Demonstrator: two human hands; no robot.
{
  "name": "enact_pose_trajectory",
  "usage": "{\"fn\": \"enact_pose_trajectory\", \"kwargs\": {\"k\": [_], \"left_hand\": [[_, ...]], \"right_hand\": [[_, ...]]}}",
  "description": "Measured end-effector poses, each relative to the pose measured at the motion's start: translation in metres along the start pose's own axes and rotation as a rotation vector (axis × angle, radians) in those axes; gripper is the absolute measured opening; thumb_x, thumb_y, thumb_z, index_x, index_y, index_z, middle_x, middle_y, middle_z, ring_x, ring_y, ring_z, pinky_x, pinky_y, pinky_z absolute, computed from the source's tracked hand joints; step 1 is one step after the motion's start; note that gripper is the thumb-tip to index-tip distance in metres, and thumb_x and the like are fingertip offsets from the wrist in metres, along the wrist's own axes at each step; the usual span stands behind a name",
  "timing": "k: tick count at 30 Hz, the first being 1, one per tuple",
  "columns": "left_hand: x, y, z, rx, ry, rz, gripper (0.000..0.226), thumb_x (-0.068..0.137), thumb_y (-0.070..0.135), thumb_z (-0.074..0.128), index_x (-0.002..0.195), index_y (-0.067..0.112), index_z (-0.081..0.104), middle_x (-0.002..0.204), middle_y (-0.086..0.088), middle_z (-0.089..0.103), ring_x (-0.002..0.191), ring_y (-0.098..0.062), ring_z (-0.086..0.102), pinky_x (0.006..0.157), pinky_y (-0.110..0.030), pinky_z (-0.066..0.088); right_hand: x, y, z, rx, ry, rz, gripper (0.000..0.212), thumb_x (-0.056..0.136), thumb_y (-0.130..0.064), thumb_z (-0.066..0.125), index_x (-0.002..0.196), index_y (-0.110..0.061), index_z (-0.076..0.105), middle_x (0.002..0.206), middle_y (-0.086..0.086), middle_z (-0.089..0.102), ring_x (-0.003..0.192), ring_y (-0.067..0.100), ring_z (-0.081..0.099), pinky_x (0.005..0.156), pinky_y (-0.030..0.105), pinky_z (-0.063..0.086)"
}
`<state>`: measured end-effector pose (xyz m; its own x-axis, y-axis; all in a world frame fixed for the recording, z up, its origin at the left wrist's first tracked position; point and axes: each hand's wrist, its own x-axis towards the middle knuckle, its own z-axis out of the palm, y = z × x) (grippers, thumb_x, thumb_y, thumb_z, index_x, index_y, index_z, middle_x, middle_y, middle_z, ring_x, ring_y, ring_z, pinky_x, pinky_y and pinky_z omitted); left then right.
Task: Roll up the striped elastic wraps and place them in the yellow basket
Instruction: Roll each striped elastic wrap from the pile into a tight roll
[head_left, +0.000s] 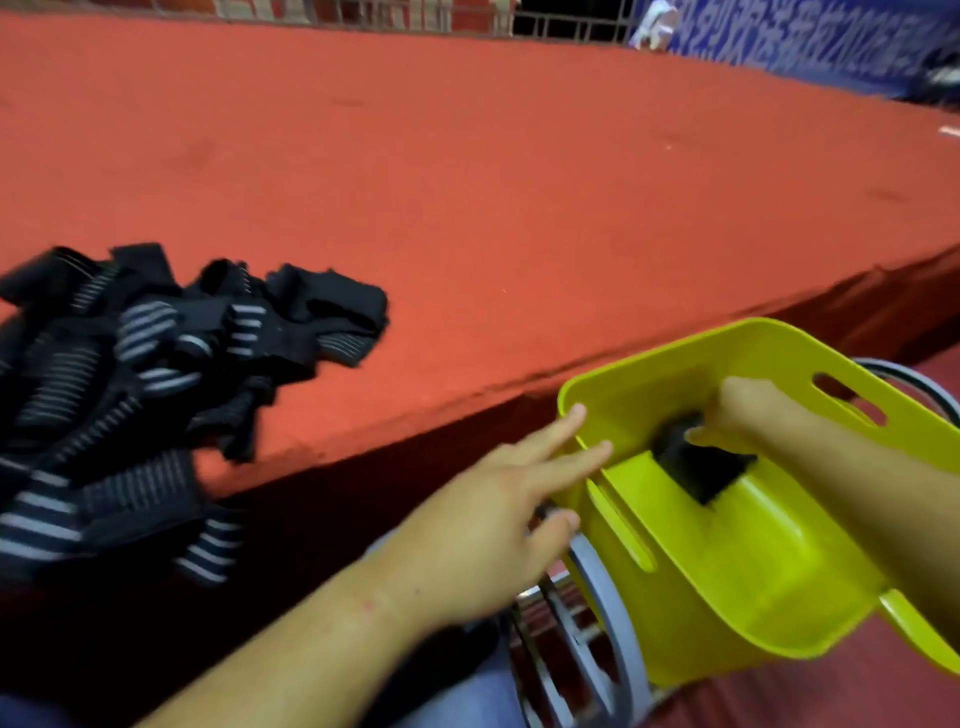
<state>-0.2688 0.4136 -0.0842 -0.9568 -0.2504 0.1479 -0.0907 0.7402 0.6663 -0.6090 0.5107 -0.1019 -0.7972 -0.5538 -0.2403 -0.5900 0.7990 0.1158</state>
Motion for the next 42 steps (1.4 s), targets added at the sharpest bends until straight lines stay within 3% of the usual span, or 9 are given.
{"fn": "enact_pose_trajectory", "kwargs": {"k": [3, 6, 10, 18, 21, 28, 34, 40, 42], "left_hand": [[-0.004, 0.001, -0.002, 0.009, 0.028, 0.024, 0.061, 0.105, 0.031, 0.055, 0.157, 0.052, 0.031, 0.165, 0.038, 0.001, 0.154, 0.002, 0.02, 0.125, -0.031, 0.025], [-0.01, -0.004, -0.006, 0.012, 0.075, 0.039, 0.06, 0.104, 0.03, 0.056, 0.157, 0.049, 0.034, 0.168, 0.031, 0.008, 0.156, 0.001, 0.012, 0.126, -0.041, 0.025], [-0.028, -0.009, -0.021, -0.04, 0.193, 0.009, 0.052, 0.102, 0.026, 0.058, 0.15, 0.044, 0.05, 0.165, 0.025, 0.031, 0.153, 0.002, 0.02, 0.126, -0.035, 0.025], [-0.118, -0.081, -0.065, 0.154, 0.408, -0.197, 0.046, 0.095, 0.03, 0.067, 0.139, 0.039, 0.062, 0.148, 0.025, 0.051, 0.139, 0.004, 0.038, 0.119, -0.025, 0.031], [-0.163, -0.116, -0.083, 0.347, 0.451, -0.304, 0.049, 0.09, 0.031, 0.071, 0.138, 0.037, 0.062, 0.146, 0.02, 0.053, 0.137, -0.006, 0.044, 0.115, -0.036, 0.041], [-0.232, -0.173, -0.111, 0.47, 0.595, -0.535, 0.06, 0.082, 0.03, 0.085, 0.137, 0.033, 0.062, 0.14, 0.01, 0.052, 0.129, -0.017, 0.049, 0.109, -0.044, 0.047], [-0.223, -0.181, -0.114, 0.22, 0.841, -0.535, 0.014, 0.09, 0.029, 0.078, 0.102, 0.037, 0.075, 0.113, 0.02, 0.058, 0.112, -0.002, 0.056, 0.098, -0.025, 0.045], [-0.225, -0.188, -0.111, 0.412, 0.654, -0.563, 0.07, 0.077, 0.045, 0.084, 0.14, 0.041, 0.054, 0.134, 0.018, 0.052, 0.122, -0.009, 0.048, 0.103, -0.033, 0.042], [-0.224, -0.192, -0.109, 0.466, 0.648, -0.555, 0.068, 0.076, 0.04, 0.085, 0.139, 0.041, 0.057, 0.131, 0.018, 0.053, 0.119, -0.012, 0.049, 0.103, -0.039, 0.046]], "right_hand": [[-0.02, -0.005, -0.033, 0.217, 0.093, 0.021, 0.04, 0.092, -0.054, 0.073, 0.077, -0.018, 0.066, 0.074, 0.005, 0.067, 0.084, 0.031, 0.071, 0.061, 0.029, 0.042], [-0.047, -0.021, -0.058, 0.409, 0.211, -0.094, 0.035, 0.091, -0.044, 0.076, 0.07, -0.017, 0.069, 0.053, 0.003, 0.068, 0.049, 0.028, 0.067, 0.055, 0.034, 0.055], [-0.096, -0.06, -0.089, 0.667, 0.321, -0.311, 0.032, 0.094, -0.04, 0.073, 0.069, -0.021, 0.068, 0.047, 0.005, 0.063, 0.034, 0.023, 0.059, 0.04, 0.03, 0.047], [-0.179, -0.188, -0.093, 1.055, 0.022, -0.722, 0.029, 0.094, -0.036, 0.068, 0.074, -0.016, 0.067, 0.053, 0.013, 0.06, 0.043, 0.02, 0.047, 0.049, 0.031, 0.04], [-0.203, -0.233, -0.066, 1.083, -0.119, -0.778, 0.029, 0.097, -0.027, 0.068, 0.073, -0.012, 0.066, 0.054, 0.008, 0.063, 0.043, 0.018, 0.05, 0.048, 0.029, 0.04], [-0.226, -0.333, 0.023, 1.302, -0.467, -0.7, 0.007, 0.1, -0.016, 0.067, 0.098, -0.01, 0.069, 0.077, 0.007, 0.074, 0.061, 0.019, 0.065, 0.055, 0.037, 0.051], [-0.23, -0.382, 0.065, 1.512, -0.621, -0.587, 0.029, 0.096, -0.031, 0.067, 0.124, -0.023, 0.064, 0.103, 0.007, 0.08, 0.083, 0.025, 0.076, 0.069, 0.037, 0.059], [-0.229, -0.389, 0.093, 1.699, -0.663, -0.498, 0.045, 0.086, -0.034, 0.064, 0.127, -0.014, 0.058, 0.115, 0.013, 0.078, 0.097, 0.033, 0.077, 0.078, 0.041, 0.059], [-0.225, -0.391, 0.094, 1.762, -0.704, -0.493, 0.045, 0.087, -0.031, 0.064, 0.127, -0.011, 0.059, 0.118, 0.015, 0.076, 0.101, 0.034, 0.076, 0.076, 0.039, 0.06]]}}
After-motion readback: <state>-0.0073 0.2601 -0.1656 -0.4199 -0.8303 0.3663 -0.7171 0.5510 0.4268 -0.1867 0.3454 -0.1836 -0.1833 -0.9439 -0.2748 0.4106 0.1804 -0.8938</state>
